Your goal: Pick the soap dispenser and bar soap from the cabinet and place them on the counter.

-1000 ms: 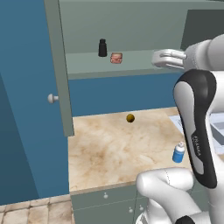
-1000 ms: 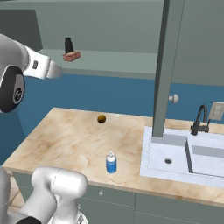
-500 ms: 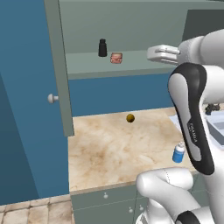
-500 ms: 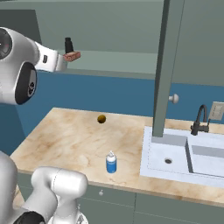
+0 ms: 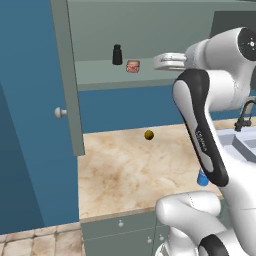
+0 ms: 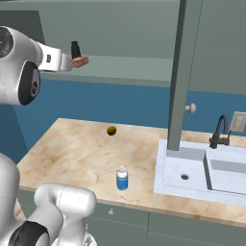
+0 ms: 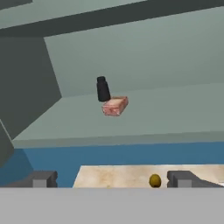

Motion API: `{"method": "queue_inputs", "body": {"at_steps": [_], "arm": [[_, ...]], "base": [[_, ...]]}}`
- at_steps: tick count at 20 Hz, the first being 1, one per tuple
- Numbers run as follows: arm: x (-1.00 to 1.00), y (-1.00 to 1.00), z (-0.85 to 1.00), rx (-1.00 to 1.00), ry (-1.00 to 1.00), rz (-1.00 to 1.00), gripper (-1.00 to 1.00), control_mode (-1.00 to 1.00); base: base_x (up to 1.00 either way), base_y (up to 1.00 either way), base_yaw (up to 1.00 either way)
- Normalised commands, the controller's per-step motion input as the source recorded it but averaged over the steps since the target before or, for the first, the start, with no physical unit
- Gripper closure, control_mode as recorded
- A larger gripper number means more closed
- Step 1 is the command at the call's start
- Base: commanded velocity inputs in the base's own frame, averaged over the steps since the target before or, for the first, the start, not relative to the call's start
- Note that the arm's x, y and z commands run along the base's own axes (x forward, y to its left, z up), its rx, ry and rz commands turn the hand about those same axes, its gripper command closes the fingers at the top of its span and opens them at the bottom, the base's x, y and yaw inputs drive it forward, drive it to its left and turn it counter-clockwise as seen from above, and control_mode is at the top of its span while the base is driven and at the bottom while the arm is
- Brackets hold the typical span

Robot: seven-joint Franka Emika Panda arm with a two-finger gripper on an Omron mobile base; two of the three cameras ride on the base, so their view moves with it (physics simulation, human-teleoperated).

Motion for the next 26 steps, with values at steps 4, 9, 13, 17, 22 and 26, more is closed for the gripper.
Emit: {"method": "queue_inputs", "body": {"at_steps": [4,9,13,17,22,26], "arm": [[0.19,0.00,-0.05,-0.09,0.03,0.00,-1.00,-1.00],[0.23,0.06,-0.02,-0.07,0.00,0.00,-1.00,-1.00],[0.20,0.13,-0.04,-0.05,0.00,0.00,-1.00,-1.00],[0.25,0.08,-0.04,-0.04,0.00,0.00,-1.00,-1.00],[0.25,0.01,-0.09,-0.02,0.00,0.00,-1.00,-1.00],[0.27,0.00,-0.02,0.00,0.00,0.00,-1.00,-1.00]], "base": [[0.00,0.00,0.00],[0.00,0.00,0.00],[0.00,0.00,0.00],[0.00,0.00,0.00],[0.00,0.00,0.00],[0.00,0.00,0.00]]}}
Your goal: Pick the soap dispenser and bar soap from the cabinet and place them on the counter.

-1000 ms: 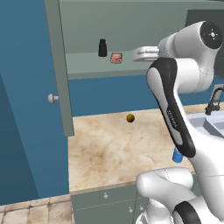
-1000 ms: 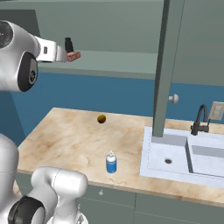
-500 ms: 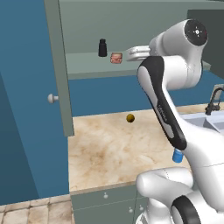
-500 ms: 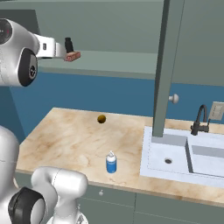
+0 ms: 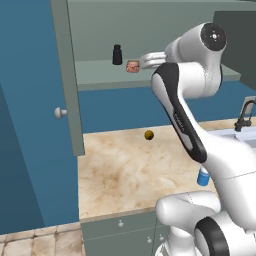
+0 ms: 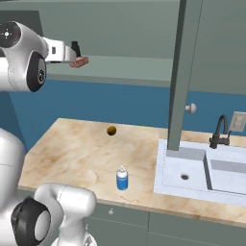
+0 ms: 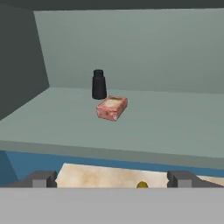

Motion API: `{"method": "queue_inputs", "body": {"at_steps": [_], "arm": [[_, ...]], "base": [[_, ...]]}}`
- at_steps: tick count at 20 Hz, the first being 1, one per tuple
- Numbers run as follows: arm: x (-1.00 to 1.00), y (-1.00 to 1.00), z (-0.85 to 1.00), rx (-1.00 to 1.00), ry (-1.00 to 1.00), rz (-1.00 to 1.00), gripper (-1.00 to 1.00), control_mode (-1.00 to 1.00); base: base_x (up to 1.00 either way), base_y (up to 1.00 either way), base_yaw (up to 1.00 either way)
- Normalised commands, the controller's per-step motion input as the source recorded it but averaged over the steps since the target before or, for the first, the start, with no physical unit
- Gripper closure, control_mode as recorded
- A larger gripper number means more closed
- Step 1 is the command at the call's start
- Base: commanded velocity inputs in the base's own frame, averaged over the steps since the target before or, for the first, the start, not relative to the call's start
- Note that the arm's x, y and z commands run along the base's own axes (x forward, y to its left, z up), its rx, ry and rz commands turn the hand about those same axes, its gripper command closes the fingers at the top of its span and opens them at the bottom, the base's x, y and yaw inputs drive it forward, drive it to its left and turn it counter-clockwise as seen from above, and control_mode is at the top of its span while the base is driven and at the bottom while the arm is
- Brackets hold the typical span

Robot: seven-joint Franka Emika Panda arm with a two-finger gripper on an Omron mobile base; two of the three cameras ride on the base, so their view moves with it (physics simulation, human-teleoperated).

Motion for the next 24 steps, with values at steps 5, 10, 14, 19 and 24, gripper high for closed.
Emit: {"method": "queue_inputs", "body": {"at_steps": [5,10,14,19,24], "arm": [[0.29,0.00,0.00,0.00,0.00,0.00,-1.00,-1.00],[0.26,0.00,-0.03,0.00,0.00,0.00,-1.00,-1.00],[0.28,0.02,-0.07,0.00,0.00,0.00,-1.00,-1.00],[0.27,0.04,-0.07,0.00,0.00,0.00,-1.00,-1.00],[0.29,0.16,-0.14,0.00,0.04,0.00,-1.00,-1.00]], "base": [[0.00,0.00,0.00],[0.00,0.00,0.00],[0.00,0.00,0.00],[0.00,0.00,0.00],[0.00,0.00,0.00]]}}
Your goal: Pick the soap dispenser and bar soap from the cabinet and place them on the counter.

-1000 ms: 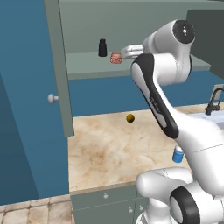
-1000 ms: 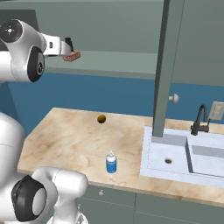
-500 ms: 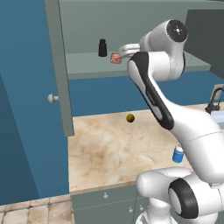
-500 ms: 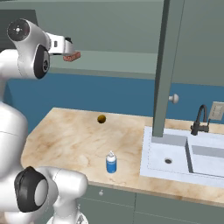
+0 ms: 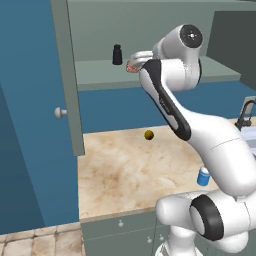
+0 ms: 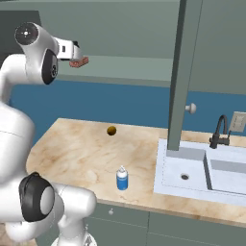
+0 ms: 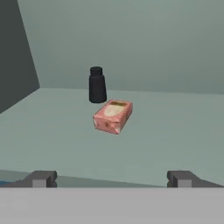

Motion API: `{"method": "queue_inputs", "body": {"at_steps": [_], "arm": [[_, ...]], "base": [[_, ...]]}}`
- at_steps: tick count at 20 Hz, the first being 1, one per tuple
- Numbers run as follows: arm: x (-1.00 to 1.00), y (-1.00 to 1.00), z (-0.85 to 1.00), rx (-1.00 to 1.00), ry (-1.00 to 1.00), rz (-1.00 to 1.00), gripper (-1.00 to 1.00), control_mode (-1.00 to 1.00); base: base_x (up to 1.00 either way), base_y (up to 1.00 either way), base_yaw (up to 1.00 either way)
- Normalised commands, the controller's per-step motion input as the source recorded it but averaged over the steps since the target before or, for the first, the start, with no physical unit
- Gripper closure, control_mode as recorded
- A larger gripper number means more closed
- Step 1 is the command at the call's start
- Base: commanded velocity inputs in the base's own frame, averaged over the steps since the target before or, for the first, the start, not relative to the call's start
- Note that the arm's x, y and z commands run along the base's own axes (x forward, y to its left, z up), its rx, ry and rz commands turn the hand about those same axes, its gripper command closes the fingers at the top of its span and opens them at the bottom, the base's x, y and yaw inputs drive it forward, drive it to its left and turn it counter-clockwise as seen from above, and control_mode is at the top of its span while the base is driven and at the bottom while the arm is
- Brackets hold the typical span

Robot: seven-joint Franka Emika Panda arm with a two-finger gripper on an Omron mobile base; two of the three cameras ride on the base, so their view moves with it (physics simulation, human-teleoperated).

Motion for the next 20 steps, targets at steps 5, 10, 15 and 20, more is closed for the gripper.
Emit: {"method": "queue_inputs", "body": {"at_steps": [5,10,15,20], "arm": [[0.30,0.16,-0.14,0.00,0.04,0.00,-1.00,-1.00],[0.34,0.07,-0.02,0.00,0.02,0.00,-1.00,-1.00],[0.32,0.00,-0.02,0.00,0.00,0.00,-1.00,-1.00],[0.33,0.04,-0.08,0.00,0.02,0.00,-1.00,-1.00]], "base": [[0.00,0.00,0.00],[0.00,0.00,0.00],[0.00,0.00,0.00],[0.00,0.00,0.00]]}}
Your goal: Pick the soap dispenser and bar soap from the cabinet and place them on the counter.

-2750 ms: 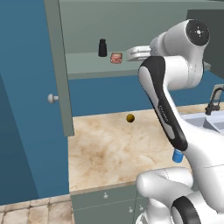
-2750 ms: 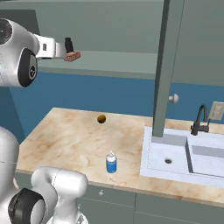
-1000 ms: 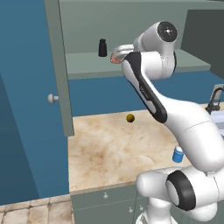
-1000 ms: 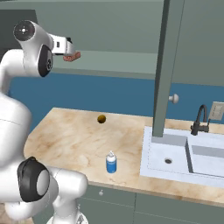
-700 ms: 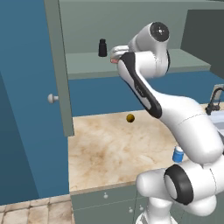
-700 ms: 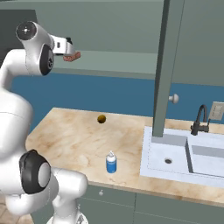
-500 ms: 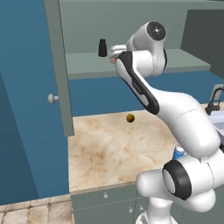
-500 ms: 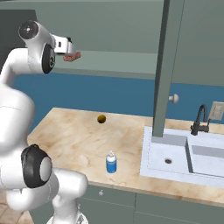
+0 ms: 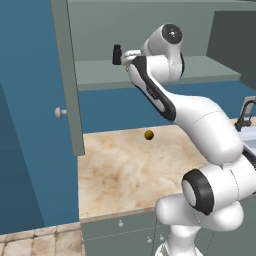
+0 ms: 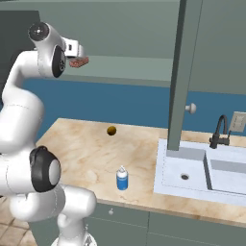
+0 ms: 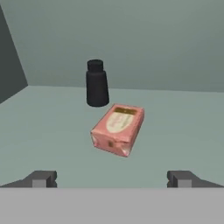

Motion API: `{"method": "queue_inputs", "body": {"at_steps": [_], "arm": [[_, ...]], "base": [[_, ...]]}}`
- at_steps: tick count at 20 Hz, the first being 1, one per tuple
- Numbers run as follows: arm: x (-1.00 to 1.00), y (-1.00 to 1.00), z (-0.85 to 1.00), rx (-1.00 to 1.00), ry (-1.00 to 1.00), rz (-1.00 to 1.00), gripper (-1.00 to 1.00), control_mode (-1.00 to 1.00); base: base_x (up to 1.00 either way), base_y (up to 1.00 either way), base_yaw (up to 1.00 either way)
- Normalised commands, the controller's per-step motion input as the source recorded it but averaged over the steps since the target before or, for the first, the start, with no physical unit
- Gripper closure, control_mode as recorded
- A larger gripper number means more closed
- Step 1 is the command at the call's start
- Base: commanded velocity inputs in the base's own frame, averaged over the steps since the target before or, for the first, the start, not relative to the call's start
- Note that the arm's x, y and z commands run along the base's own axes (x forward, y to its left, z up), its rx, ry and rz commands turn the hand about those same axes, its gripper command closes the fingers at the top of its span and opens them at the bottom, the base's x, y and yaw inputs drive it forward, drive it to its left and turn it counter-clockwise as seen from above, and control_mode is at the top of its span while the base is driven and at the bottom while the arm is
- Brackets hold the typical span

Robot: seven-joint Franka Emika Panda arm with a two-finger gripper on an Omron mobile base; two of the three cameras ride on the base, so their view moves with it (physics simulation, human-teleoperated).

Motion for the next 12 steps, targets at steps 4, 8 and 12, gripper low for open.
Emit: {"method": "queue_inputs", "body": {"at_steps": [4,8,12], "arm": [[0.34,0.01,-0.04,0.00,0.03,0.00,-1.00,-1.00],[0.30,0.00,-0.02,0.00,0.02,0.00,-1.00,-1.00],[0.26,0.02,-0.09,0.00,0.03,0.00,-1.00,-1.00]], "base": [[0.00,0.00,0.00],[0.00,0.00,0.00],[0.00,0.00,0.00]]}}
